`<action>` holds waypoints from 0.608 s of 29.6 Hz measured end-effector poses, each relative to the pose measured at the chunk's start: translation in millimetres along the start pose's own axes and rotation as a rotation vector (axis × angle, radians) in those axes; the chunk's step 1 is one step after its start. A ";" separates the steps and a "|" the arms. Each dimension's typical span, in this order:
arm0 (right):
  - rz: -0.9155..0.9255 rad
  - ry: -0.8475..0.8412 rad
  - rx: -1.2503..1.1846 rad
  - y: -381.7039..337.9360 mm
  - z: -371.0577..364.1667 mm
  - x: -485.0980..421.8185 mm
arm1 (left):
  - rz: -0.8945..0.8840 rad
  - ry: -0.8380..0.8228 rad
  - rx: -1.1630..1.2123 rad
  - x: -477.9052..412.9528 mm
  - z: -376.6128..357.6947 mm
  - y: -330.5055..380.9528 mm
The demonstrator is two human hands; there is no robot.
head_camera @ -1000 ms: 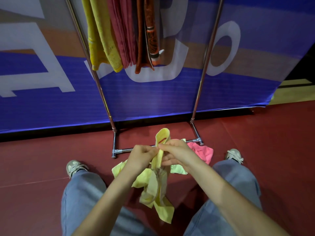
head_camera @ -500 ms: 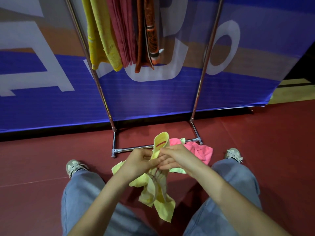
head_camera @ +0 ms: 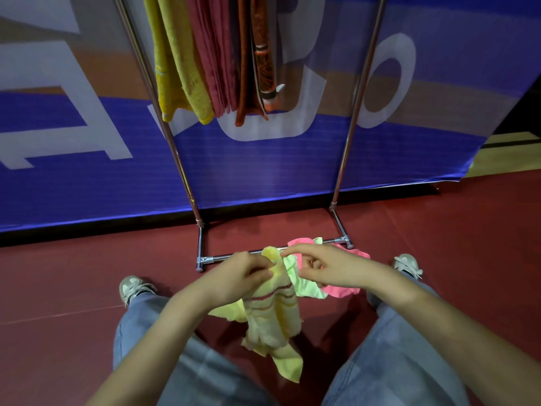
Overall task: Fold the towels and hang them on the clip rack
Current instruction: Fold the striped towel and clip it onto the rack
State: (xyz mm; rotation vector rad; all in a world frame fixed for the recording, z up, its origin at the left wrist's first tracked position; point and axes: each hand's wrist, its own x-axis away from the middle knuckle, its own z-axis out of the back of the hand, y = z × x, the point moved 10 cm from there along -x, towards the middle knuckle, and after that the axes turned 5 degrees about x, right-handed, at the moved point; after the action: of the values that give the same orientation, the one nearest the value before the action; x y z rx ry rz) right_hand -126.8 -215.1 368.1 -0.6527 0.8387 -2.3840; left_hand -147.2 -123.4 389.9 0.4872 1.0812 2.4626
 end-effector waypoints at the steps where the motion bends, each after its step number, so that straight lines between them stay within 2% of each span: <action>1: 0.013 -0.019 0.106 -0.5 -0.2 -2.0 | -0.003 -0.010 -0.020 0.3 0.4 3.1; 4: 0.060 -0.091 0.339 -5.1 -3.9 -6.5 | -0.025 -0.039 -0.078 2.0 0.6 11.8; 8: 0.091 -0.241 0.463 -2.2 -17.5 -9.8 | -0.027 -0.066 -0.182 5.4 3.0 9.4; 12: 0.024 -0.165 0.491 21.5 -5.0 -7.5 | 0.040 -0.054 -0.181 10.2 12.8 -6.9; 15: 0.059 -0.038 0.359 30.1 7.5 2.5 | 0.069 -0.066 -0.155 13.1 18.3 -19.1; 18: 0.087 0.116 0.014 31.0 24.3 11.0 | 0.072 -0.003 -0.155 13.7 25.1 -20.0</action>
State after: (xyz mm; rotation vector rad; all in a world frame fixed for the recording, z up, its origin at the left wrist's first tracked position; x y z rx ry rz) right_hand -111.0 -252.8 366.9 -0.4664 0.8801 -2.3645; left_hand -142.8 -89.0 392.9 0.4884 0.8773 2.5820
